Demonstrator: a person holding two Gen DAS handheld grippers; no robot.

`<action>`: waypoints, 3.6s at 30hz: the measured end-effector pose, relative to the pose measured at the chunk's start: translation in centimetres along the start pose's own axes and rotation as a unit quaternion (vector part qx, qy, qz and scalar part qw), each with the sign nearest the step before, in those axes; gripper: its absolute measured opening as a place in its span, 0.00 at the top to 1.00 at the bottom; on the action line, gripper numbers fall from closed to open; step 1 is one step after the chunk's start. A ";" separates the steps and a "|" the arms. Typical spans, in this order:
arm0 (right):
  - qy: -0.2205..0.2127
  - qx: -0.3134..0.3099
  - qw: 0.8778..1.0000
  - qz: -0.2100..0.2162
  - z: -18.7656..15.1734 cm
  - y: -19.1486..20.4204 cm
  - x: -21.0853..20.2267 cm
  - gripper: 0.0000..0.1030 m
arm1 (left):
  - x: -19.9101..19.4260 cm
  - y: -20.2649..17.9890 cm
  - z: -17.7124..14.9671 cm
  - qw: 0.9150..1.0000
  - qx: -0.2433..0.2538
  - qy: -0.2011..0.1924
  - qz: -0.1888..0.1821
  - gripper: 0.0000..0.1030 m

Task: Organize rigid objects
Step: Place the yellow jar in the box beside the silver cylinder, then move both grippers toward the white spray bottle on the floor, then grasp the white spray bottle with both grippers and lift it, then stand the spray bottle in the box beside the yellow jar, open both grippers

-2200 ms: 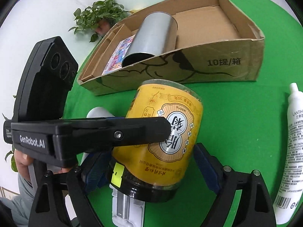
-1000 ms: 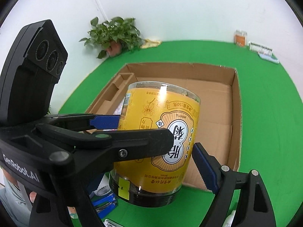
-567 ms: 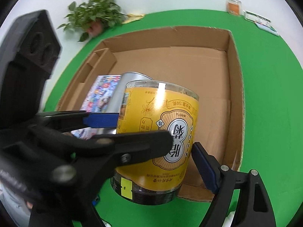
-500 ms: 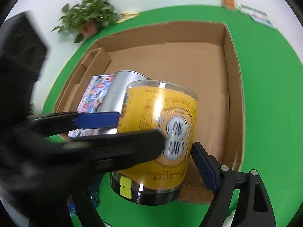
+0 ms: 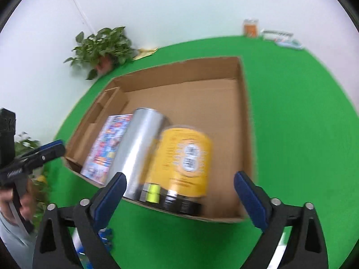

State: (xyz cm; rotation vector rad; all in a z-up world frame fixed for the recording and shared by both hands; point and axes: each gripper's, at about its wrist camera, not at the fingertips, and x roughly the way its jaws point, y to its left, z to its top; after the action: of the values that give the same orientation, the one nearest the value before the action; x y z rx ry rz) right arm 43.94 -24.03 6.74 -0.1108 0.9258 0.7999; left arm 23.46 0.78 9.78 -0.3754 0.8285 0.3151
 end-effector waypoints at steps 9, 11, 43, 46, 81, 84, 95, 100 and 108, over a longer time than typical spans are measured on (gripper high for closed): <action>0.035 0.014 0.996 -0.078 -2.1 -3.4 2.9 1.00 | 2.7 2.7 -3.1 0.998 -0.023 0.061 -0.022 0.65; 0.034 0.021 0.996 -0.078 -2.1 -3.7 3.0 1.00 | 2.8 2.9 -3.0 0.996 -0.036 0.074 -0.025 0.69; 0.026 0.087 0.990 -0.108 -19.5 -8.4 -5.5 0.59 | -3.8 -16.0 -8.5 0.968 0.061 0.066 -0.234 0.14; 0.024 0.071 0.989 -0.131 -20.0 -8.2 -5.8 0.59 | -2.4 -18.3 -8.4 0.959 0.063 0.099 -0.258 0.14; 0.012 0.043 0.999 -0.007 -19.4 -1.0 -4.5 0.56 | 2.5 -21.7 -7.1 0.946 0.087 0.188 -0.249 0.58; -0.011 0.034 0.999 -0.021 -17.6 -1.1 -5.4 0.56 | 0.8 -22.4 -5.2 0.948 0.105 0.156 -0.257 0.59; -0.067 -0.033 0.996 -0.043 -6.8 1.1 -6.1 0.57 | -0.2 -21.0 3.8 0.955 0.096 0.077 -0.270 0.59; -0.061 -0.032 0.997 -0.023 -2.9 1.6 -4.7 0.56 | 1.4 -20.3 6.6 0.959 0.087 0.079 -0.258 0.59; -0.024 -0.031 0.999 -0.007 1.6 0.8 -0.5 0.56 | 5.6 -19.9 9.3 0.962 0.060 0.102 -0.248 0.58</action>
State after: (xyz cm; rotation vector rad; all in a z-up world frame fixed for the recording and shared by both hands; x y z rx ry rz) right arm 44.36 -23.07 8.31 -0.1510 0.8542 0.8147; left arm 41.28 -12.06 15.28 -0.4929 0.9190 -0.2443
